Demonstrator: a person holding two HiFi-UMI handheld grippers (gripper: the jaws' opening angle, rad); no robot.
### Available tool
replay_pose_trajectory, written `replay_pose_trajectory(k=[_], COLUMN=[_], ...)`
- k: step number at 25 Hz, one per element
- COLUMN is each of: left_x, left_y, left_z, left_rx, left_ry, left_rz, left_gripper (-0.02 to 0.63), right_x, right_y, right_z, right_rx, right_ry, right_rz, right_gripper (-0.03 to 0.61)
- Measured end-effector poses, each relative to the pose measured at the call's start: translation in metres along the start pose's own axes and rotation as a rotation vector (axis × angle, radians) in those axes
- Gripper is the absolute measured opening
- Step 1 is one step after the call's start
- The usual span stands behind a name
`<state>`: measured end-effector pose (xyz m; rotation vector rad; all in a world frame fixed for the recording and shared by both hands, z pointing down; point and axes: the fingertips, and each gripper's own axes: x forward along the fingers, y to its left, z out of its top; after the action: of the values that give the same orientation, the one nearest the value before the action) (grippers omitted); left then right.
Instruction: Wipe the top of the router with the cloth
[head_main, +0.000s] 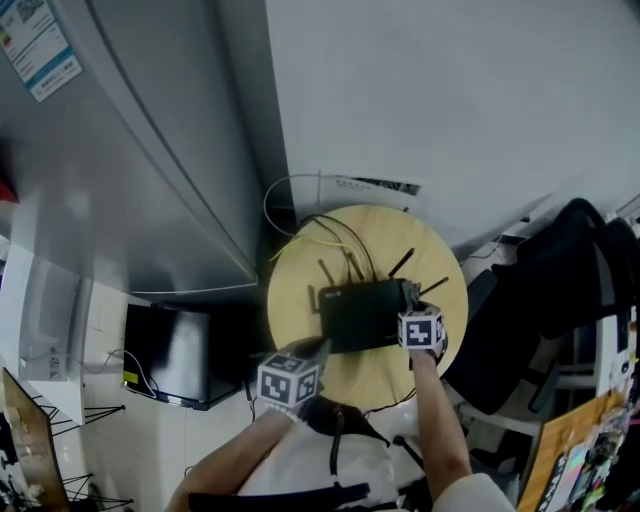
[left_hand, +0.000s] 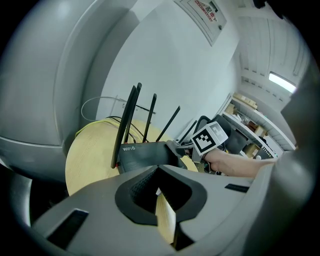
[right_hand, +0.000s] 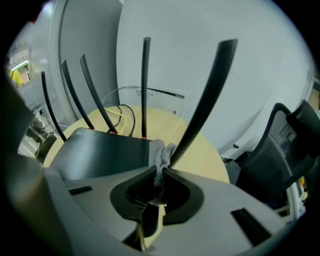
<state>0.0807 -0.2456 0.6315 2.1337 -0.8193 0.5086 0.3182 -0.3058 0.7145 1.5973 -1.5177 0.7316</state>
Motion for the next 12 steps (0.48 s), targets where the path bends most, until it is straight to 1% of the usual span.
replay_pose_trajectory(k=[5, 9, 12], left_x=[-0.005, -0.008, -0.010], left_y=[0.002, 0.002, 0.004], left_z=[-0.002, -0.005, -0.009], left_rx=[-0.010, -0.016, -0.024], left_ry=[-0.003, -0.004, -0.011], left_rz=[0.006, 0.013, 0.019], left_gripper=[-0.002, -0.003, -0.003], right_x=[-0.002, -0.009, -0.015], right_y=[0.022, 0.053, 0.077], right_z=[-0.006, 0.001, 0.002], right_rx=[0.036, 0.054, 0.042], right_ry=[0.020, -0.012, -0.015], right_rz=[0.075, 0.157, 0.194], right_gripper=[0.035, 0.035, 0.035])
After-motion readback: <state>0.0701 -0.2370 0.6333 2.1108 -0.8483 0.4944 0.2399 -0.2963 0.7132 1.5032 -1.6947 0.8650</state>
